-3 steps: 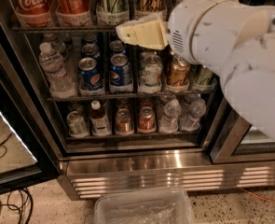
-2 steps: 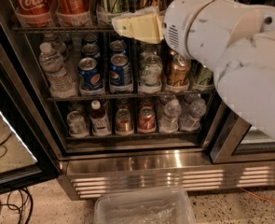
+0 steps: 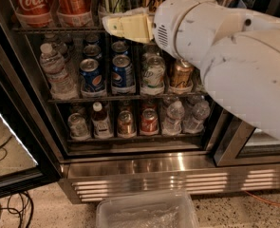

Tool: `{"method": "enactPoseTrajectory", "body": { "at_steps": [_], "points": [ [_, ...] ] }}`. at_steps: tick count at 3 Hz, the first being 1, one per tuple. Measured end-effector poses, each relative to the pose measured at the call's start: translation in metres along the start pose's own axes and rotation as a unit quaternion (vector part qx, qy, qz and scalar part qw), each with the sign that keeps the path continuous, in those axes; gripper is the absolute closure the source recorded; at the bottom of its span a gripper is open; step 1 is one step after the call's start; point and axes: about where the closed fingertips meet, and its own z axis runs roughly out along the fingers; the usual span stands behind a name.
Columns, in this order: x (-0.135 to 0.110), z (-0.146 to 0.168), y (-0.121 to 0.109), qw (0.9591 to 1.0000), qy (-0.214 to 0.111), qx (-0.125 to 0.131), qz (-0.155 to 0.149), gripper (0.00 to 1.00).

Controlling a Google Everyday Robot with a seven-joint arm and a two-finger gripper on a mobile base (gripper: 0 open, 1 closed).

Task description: Pick orange can from top shelf of fridge

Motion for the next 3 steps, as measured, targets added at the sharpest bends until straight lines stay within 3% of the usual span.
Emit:
{"method": "enactPoseTrajectory", "body": {
  "at_steps": [1,3],
  "points": [
    [-0.0016,0.0010,0.0073,0.9999,-0.008,-0.004,0.007,0.00],
    [-0.0028,-0.0040,0.0024,0.9991,-0.034,0.010,0.022,0.11]
  ]
}}
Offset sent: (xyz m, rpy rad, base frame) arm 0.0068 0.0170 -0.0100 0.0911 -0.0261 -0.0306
